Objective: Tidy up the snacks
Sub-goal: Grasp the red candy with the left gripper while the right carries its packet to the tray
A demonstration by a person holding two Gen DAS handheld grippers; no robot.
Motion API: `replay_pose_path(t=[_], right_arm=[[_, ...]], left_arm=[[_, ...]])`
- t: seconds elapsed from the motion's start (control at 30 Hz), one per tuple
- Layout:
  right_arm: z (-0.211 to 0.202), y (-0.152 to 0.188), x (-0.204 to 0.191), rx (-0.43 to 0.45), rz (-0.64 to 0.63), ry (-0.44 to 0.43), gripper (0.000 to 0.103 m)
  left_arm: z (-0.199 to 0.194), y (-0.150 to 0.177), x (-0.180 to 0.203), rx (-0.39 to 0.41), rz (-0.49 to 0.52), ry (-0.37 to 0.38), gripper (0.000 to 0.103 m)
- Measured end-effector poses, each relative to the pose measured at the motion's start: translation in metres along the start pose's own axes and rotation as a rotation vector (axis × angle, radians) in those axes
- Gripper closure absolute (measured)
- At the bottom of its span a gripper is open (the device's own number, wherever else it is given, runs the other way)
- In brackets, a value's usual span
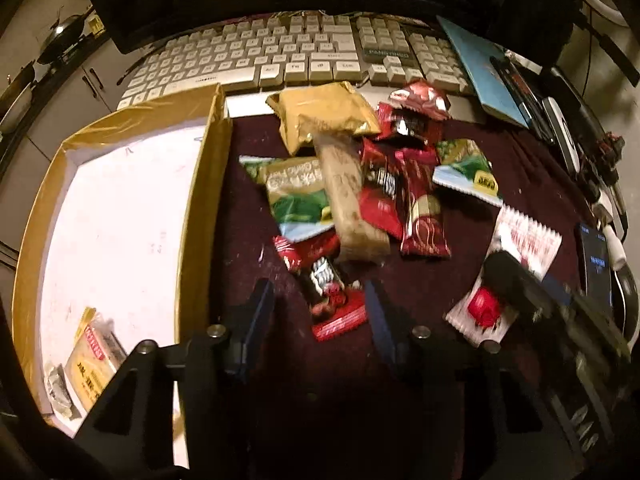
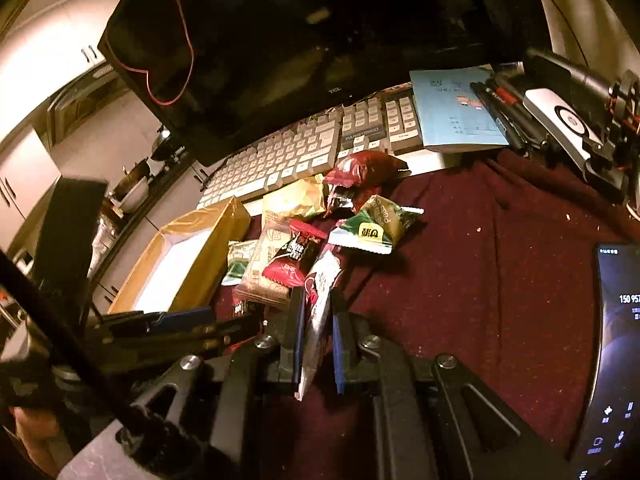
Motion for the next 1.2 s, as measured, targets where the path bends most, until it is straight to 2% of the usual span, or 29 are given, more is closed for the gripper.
replay_pose_path(t=[0.03, 0.07, 0.13, 0.2, 0.3, 0.47, 0.53, 0.6, 0.7, 0.8, 0.87, 0.9, 0.97, 1.03, 1.2], right_arm=[[0.0, 0.0, -0.001, 0.004, -0.009, 0.003, 0.093], [0.0, 0.0, -0.003, 0.007, -0.024, 0.011, 0.093], [-0.001, 0.001, -0.006, 0.008, -0.05, 0.015, 0.093], [-0.001, 0.002, -0.008, 0.013, -0.067, 0.02, 0.093], [0.0, 0.003, -0.008, 0.009, -0.071, 0.012, 0.093], [0.002, 0.004, -0.006, -0.013, -0.046, -0.021, 0.093], [0.003, 0.004, -0.008, -0.022, -0.05, -0.04, 0.093], [0.001, 0.005, -0.01, -0.019, -0.054, -0.057, 0.093], [-0.001, 0.008, -0.013, -0.053, -0.014, -0.079, 0.093], [-0.01, 0.006, -0.037, -0.055, -0.034, -0.147, 0.093], [-0.017, 0.003, -0.063, -0.044, -0.107, -0.17, 0.093], [-0.017, 0.002, -0.075, -0.053, -0.128, -0.204, 0.093], [-0.011, 0.002, -0.102, -0.086, -0.183, -0.238, 0.093], [0.002, 0.002, -0.127, -0.13, -0.221, -0.276, 0.093], [0.039, -0.003, -0.168, -0.205, -0.29, -0.296, 0.093]], left_arm=[[0.002, -0.001, 0.0, 0.008, 0.003, -0.027, 0.054], [0.004, -0.002, 0.0, 0.008, 0.005, -0.04, 0.058], [0.01, -0.001, -0.001, -0.009, 0.013, -0.037, 0.07], [0.01, 0.003, 0.0, -0.004, 0.017, -0.032, 0.075], [0.004, 0.015, 0.001, -0.016, 0.031, 0.004, 0.076], [0.0, 0.025, 0.001, 0.02, 0.066, -0.016, 0.075], [-0.005, 0.025, 0.002, 0.027, 0.051, 0.024, 0.076], [-0.02, 0.028, 0.002, 0.068, 0.044, 0.088, 0.076], [-0.042, 0.034, -0.009, 0.098, -0.009, 0.129, 0.076], [-0.071, 0.041, -0.037, 0.127, -0.11, 0.199, 0.076], [-0.091, 0.044, -0.057, 0.161, -0.166, 0.199, 0.076], [-0.107, 0.046, -0.075, 0.207, -0.193, 0.188, 0.076], [-0.117, 0.045, -0.102, 0.242, -0.23, 0.146, 0.076], [-0.121, 0.046, -0.134, 0.256, -0.287, 0.111, 0.076], [-0.109, 0.046, -0.194, 0.258, -0.374, -0.002, 0.076]])
Point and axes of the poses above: each gripper's, at about its wrist camera, not at the fingertips, and z roughly the way its jaws point, x to its right, y to its underside, the point moved 6 cm from there along z, roughly the way its jaws point, and after that the axes turned 4 degrees about -z, right-handed, at the moved point
